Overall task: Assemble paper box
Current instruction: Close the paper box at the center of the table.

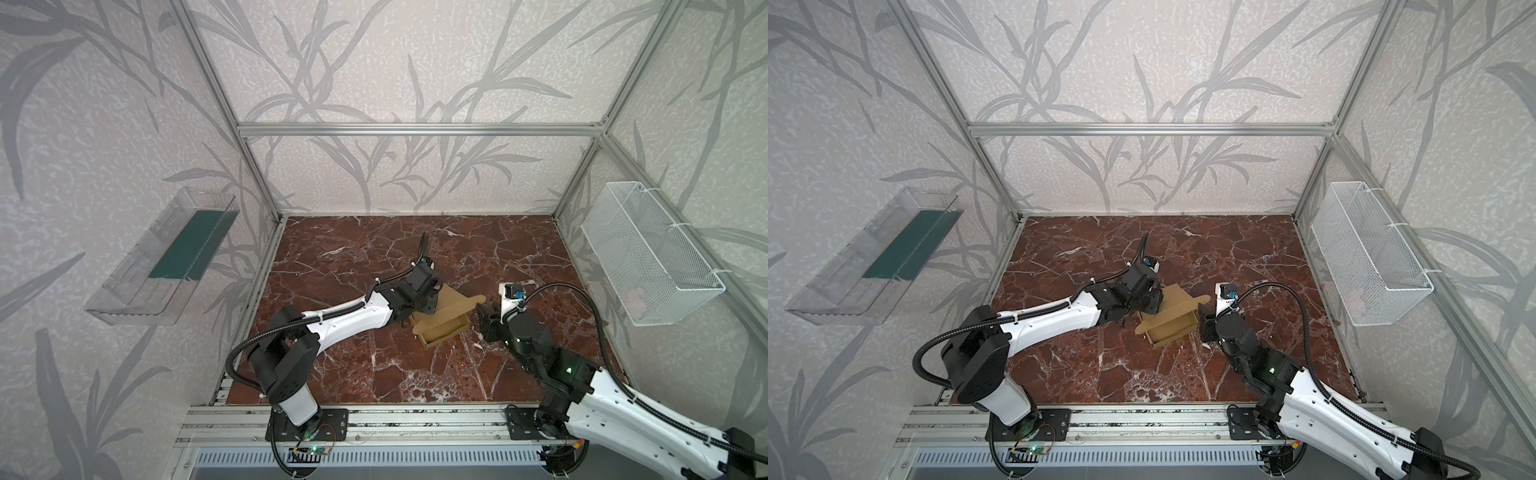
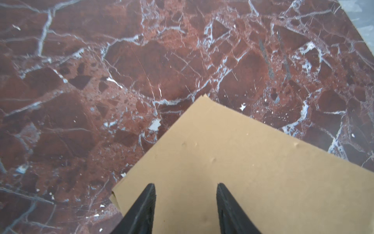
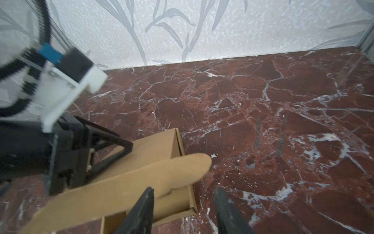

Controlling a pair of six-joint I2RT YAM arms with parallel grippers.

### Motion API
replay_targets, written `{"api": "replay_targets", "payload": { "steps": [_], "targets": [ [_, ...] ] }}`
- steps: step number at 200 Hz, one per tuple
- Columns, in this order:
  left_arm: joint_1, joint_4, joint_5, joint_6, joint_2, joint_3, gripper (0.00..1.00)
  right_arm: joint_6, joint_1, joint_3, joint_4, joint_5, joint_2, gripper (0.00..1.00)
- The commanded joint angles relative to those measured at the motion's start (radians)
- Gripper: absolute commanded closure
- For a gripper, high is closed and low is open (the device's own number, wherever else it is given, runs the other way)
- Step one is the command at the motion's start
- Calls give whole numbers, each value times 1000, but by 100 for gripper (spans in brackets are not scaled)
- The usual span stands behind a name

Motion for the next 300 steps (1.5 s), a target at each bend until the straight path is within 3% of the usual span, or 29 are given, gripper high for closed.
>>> {"api": "replay_targets", "payload": {
  "steps": [1,61,106,154,177,225,267,300],
  "targets": [
    [-9,29,-24,-43,-36,-48,50,66,11,50,-51,-75,4,51],
    [-49,94,-70,-80,-61,-130,50,176,25,62,24,-251,124,51],
    [-48,143,-194,-80,-236,-218,49,212,26,13,122,-329,258,51],
    [-46,97,-254,-112,-415,-309,47,226,30,-6,180,-355,407,52],
    [-46,106,-243,-153,-463,-386,47,245,34,-8,137,-304,439,52],
    [-49,199,-169,-248,-440,-511,47,263,43,12,87,-252,501,52],
    [-56,250,-107,-291,-367,-510,47,262,50,91,19,-259,607,52],
    [-62,258,-108,-303,-365,-517,47,227,56,156,-83,-230,515,52]
  ]
}}
